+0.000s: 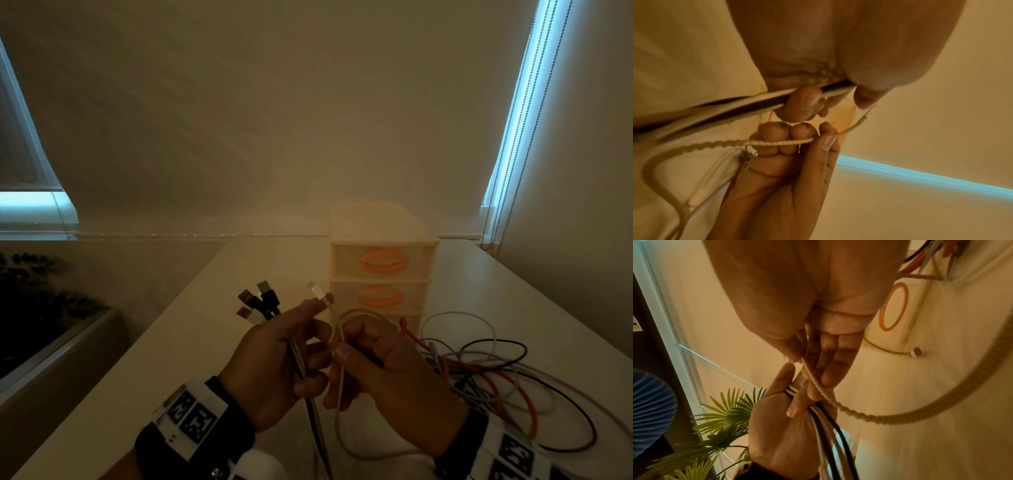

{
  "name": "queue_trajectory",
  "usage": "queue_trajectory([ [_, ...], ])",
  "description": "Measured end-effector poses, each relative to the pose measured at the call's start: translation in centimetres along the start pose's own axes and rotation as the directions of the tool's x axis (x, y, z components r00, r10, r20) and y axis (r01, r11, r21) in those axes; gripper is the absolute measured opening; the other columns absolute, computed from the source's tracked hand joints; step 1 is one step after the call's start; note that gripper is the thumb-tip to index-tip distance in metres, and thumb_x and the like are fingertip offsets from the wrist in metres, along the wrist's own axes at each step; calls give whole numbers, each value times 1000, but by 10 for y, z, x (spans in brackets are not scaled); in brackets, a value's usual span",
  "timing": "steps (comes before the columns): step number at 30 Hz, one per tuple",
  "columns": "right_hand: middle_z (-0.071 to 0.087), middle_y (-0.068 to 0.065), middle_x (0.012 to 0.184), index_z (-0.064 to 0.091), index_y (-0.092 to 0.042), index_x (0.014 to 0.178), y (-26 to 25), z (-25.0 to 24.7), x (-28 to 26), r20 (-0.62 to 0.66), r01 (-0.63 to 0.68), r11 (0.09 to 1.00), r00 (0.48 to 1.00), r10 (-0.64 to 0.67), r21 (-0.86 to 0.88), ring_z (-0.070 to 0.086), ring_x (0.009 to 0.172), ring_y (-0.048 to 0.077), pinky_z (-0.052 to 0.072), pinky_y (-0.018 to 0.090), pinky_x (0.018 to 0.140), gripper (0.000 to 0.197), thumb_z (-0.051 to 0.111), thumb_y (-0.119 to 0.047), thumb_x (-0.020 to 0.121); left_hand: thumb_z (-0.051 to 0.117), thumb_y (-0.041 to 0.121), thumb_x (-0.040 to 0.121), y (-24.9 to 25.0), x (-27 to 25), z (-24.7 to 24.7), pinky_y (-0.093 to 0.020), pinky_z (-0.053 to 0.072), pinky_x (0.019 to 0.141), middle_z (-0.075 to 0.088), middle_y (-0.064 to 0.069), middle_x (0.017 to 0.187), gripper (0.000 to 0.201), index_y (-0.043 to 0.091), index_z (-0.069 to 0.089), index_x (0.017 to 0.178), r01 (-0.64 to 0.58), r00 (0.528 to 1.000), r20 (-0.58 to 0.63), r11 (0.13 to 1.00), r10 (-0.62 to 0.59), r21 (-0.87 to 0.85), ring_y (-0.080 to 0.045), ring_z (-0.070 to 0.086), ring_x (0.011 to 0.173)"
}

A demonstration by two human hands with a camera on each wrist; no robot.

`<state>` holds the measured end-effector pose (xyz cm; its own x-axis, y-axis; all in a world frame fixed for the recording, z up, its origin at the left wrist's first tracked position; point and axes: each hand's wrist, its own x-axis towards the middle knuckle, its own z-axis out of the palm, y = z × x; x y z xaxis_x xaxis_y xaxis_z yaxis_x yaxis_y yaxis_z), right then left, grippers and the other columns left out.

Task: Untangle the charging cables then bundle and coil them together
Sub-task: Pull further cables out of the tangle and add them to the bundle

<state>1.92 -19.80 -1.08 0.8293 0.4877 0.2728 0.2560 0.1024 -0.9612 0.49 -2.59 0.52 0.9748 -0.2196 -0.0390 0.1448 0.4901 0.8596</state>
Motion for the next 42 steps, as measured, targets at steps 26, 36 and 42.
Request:
queue_trajectory([
  [26,62,-10,63,73,-25,94,-13,-18,-3,70,-158,848,972,223,-506,54,58,-3,41,11,57,21,53,-26,101,37,27,105,20,8,-11,-50,55,89,67,-24,121,35,9,50,78,-195,981,-86,911,175,-363,-37,68,109],
  [36,44,-7,44,63,-4,80,-1,-36,6,-312,-292,895,932,186,-339,41,37,9,34,22,42,25,65,-25,94,45,26,101,18,-3,-13,-34,55,55,69,-23,80,32,10,53,73,51,984,168,999,-51,6,-31,68,60],
  [42,65,-11,63,73,-26,77,-8,-21,-1,-270,31,899,949,-165,-438,58,59,2,47,21,59,15,68,-25,92,52,26,100,1,-3,-5,-58,51,95,56,-41,124,28,4,55,82,206,938,275,977,-213,52,-53,59,114],
])
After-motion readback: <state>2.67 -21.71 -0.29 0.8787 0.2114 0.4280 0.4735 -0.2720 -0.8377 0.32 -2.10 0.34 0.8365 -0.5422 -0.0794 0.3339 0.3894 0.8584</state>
